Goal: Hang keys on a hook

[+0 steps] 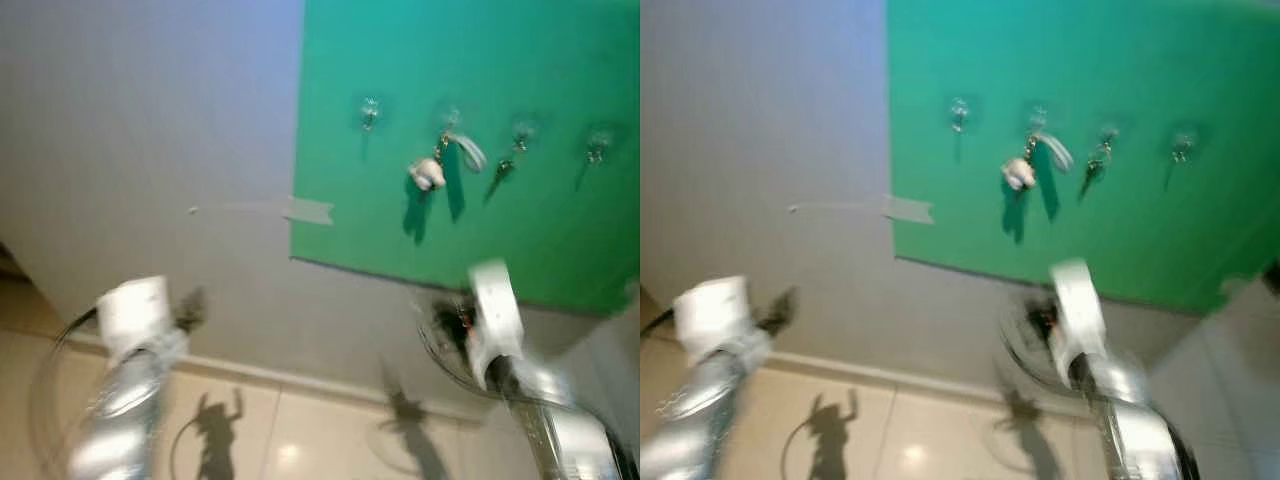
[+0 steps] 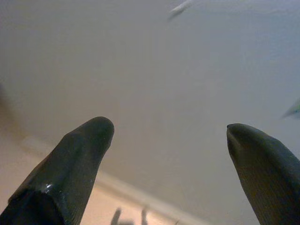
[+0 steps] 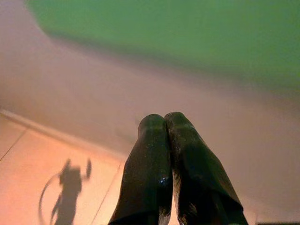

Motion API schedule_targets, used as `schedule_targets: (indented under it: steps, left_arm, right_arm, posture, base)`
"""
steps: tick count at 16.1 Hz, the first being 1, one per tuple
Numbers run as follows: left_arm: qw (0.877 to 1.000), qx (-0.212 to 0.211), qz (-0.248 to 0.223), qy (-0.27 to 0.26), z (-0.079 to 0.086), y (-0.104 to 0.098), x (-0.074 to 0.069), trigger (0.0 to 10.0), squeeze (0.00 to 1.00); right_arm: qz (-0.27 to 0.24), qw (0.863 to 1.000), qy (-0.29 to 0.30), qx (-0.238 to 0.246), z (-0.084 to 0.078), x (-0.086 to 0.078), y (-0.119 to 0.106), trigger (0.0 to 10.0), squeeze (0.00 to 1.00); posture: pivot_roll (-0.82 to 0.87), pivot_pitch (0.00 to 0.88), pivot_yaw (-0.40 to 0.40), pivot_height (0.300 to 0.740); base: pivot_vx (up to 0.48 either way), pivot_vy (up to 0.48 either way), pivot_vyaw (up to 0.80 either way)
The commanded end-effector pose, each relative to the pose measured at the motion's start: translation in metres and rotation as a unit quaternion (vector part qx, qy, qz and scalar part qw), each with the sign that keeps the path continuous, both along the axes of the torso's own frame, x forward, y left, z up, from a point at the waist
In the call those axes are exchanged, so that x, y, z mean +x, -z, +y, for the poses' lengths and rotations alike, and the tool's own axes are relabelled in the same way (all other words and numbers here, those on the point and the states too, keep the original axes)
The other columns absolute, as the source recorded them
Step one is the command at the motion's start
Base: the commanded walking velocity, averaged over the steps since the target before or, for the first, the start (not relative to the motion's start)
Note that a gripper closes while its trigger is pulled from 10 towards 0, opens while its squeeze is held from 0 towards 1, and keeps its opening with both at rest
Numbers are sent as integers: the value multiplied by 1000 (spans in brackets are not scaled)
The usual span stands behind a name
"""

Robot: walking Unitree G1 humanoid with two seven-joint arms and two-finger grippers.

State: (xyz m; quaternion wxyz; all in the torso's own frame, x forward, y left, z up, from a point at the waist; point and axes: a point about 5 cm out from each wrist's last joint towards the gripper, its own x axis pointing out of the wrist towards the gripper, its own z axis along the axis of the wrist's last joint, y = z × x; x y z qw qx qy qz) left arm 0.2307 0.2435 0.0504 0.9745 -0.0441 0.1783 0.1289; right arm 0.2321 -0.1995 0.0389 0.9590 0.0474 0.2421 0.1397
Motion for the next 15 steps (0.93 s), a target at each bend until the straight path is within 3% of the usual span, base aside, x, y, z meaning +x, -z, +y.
schedule_targets:
  steps: [1,3,7,12,15]
  left_arm:
    - [999,-20,-19,43,-14,-8,10,10000,0]
    - [995,8,-22,100,-33,-14,21,10000,0]
    - [993,19,-35,110,-37,-24,24,10000,0]
    - [992,25,-29,117,-42,-23,23,10000,0]
    - [992,30,-25,123,-45,-23,21,10000,0]
  right_arm:
    - [-56,998,-1,18,7,17,-25,10000,0]
    - [-73,997,-9,29,19,28,-36,10000,0]
    - [-139,987,-50,69,60,48,-81,10000,0]
    - [-162,980,-59,102,84,65,-118,10000,0]
    - [-164,978,-72,107,91,68,-127,10000,0]
  posture:
    - [-32,0,-29,740]
    - [-37,0,-20,740]
    - [-43,0,-11,740]
    - [-45,0,-16,740]
    - [-41,0,-19,740]
  base:
    - [0,0,0]
    - [0,0,0]
    - [0,0,0]
    - [0,0,0]
    - [0,0,0]
